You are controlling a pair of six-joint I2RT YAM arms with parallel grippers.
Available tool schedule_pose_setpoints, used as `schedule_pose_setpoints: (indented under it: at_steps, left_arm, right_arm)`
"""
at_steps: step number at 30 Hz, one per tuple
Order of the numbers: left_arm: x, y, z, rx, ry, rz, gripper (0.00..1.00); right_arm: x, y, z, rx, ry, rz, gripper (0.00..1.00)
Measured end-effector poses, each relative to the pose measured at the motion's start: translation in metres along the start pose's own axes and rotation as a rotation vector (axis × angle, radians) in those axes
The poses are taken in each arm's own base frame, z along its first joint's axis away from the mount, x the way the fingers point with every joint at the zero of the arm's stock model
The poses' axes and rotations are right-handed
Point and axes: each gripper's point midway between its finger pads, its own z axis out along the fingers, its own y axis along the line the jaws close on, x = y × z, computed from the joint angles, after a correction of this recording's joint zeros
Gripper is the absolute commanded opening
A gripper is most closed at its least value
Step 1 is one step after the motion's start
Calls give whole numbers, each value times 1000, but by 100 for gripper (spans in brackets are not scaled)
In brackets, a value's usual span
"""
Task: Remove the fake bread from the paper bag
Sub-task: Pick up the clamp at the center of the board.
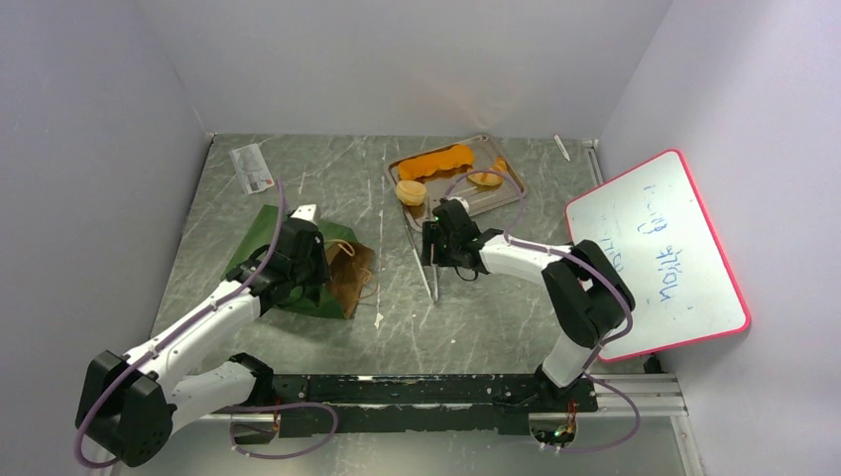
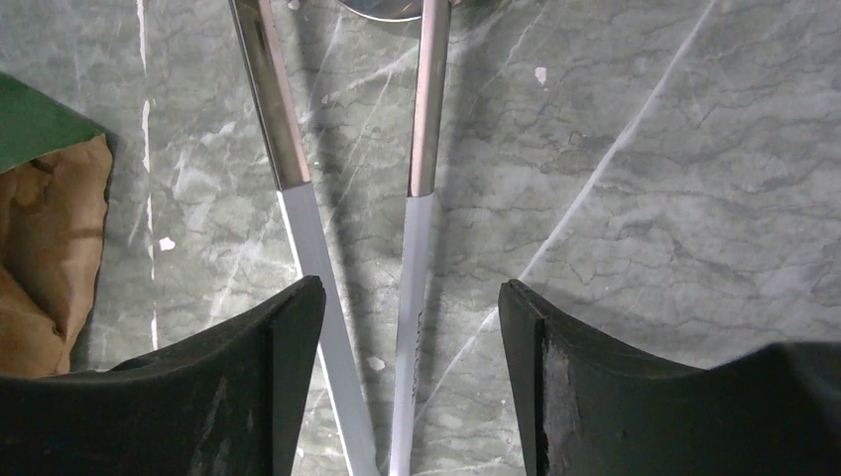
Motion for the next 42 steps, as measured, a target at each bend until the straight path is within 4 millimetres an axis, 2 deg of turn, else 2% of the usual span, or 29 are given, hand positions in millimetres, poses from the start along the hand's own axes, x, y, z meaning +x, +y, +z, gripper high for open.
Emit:
schedule_pose_setpoints:
  at_steps: [3, 9, 13, 18, 29, 33, 38, 42]
  left_arm:
    - [-1, -1, 0, 3, -2, 3, 7]
    - [-1, -3, 1, 16, 0, 6, 7]
    - [0, -4, 2, 22, 3, 6, 7]
    - [0, -5, 2, 22, 2, 5, 7]
    - [1, -5, 3, 22, 8, 6, 7]
    - [2, -5, 5, 20, 13, 7, 7]
    - [1, -5, 6, 21, 11, 7, 7]
    - [1, -5, 7, 21, 13, 7, 7]
  right_arm:
    - [-2, -2, 1, 25, -24, -12, 71]
    - [4, -12, 2, 89, -43, -32, 73]
    - [9, -6, 0, 94, -56, -58, 73]
    - [0, 6, -6, 82, -110, -79, 73]
    - [-6, 16, -10, 78, -165, -107, 74]
    - [-5, 18, -4, 75, -166, -117, 74]
    - [8, 12, 13, 94, -135, -142, 73]
    - [5, 14, 19, 100, -148, -157, 66]
